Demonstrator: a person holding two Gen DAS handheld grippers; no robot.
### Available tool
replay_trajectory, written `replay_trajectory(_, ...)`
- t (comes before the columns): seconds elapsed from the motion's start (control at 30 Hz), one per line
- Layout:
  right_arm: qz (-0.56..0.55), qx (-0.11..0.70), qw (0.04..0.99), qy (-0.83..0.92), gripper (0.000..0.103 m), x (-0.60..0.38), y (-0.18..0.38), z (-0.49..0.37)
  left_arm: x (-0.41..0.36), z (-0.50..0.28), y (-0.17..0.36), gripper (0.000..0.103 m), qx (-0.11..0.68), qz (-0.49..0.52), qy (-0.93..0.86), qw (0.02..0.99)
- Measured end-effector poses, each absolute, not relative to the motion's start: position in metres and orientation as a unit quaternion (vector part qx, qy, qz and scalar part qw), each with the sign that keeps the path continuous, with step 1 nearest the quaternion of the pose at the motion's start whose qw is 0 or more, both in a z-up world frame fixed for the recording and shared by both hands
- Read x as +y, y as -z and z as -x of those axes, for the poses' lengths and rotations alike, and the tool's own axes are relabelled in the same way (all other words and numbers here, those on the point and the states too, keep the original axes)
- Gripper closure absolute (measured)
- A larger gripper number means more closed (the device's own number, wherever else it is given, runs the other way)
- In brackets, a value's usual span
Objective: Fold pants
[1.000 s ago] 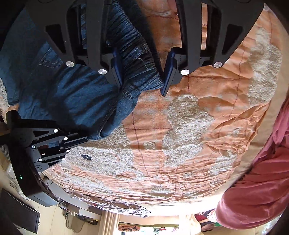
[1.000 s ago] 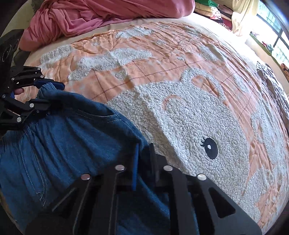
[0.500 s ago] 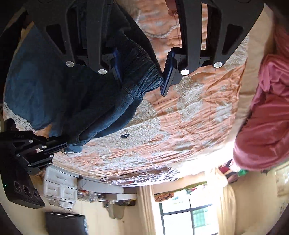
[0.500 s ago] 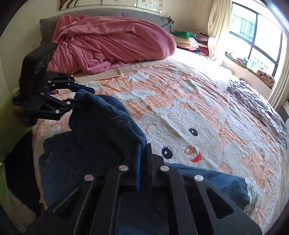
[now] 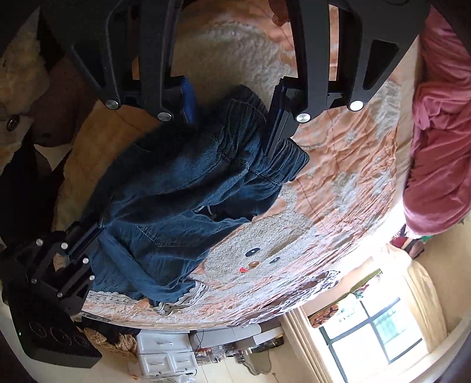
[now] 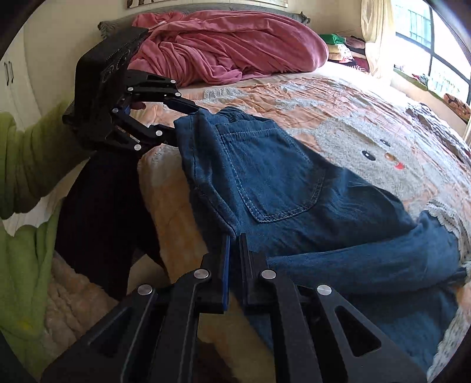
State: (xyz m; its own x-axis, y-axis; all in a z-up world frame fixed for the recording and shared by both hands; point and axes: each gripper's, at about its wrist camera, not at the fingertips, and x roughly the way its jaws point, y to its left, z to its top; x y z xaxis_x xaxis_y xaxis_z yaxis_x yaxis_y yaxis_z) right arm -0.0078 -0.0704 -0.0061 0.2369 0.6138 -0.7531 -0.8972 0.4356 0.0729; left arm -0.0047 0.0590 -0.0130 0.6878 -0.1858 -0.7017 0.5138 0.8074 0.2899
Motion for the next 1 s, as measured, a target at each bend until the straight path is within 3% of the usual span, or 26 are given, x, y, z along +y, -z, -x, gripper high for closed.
replay_trajectory(0.23,0.162,0.395,0.770,-0.474,0.097,-0.067,0.032,0.008,0.067,0.008,0.023,0.060,0.366,-0.179,0.164,0.899)
replay_trajectory(0.43,0.158,0.392,0.774,-0.471,0.094,-0.066,0.032,0.009,0.095,0.023,0.001,0.047,0.368,-0.062,0.148,0.916)
replay_trajectory(0.67,0.120,0.396,0.781,-0.468,0.087,-0.074,0.037,0.009,0.073,0.000,-0.040,0.047,0.352,0.037,0.149,0.923)
replay_trajectory(0.7,0.120,0.394,0.783,-0.466,0.087,-0.075,0.037,0.011,0.062,-0.007,-0.039,0.054,0.351,0.037,0.160,0.922)
replay_trajectory(0.73,0.125,0.390,0.785,-0.464,0.087,-0.076,0.036,0.013,0.052,-0.015,-0.035,0.071,0.354,0.041,0.173,0.918)
replay_trajectory(0.8,0.126,0.386,0.788,-0.463,0.085,-0.078,0.033,0.017,0.037,-0.030,-0.018,0.084,0.380,0.059,0.202,0.901)
replay_trajectory(0.9,0.108,0.389,0.789,-0.462,0.081,-0.088,0.024,0.019,0.029,-0.041,0.018,0.084,0.432,0.030,0.172,0.885)
replay_trajectory(1.0,0.078,0.375,0.804,-0.455,0.081,-0.098,0.008,0.018,0.042,-0.037,0.038,0.093,0.449,0.037,0.158,0.879)
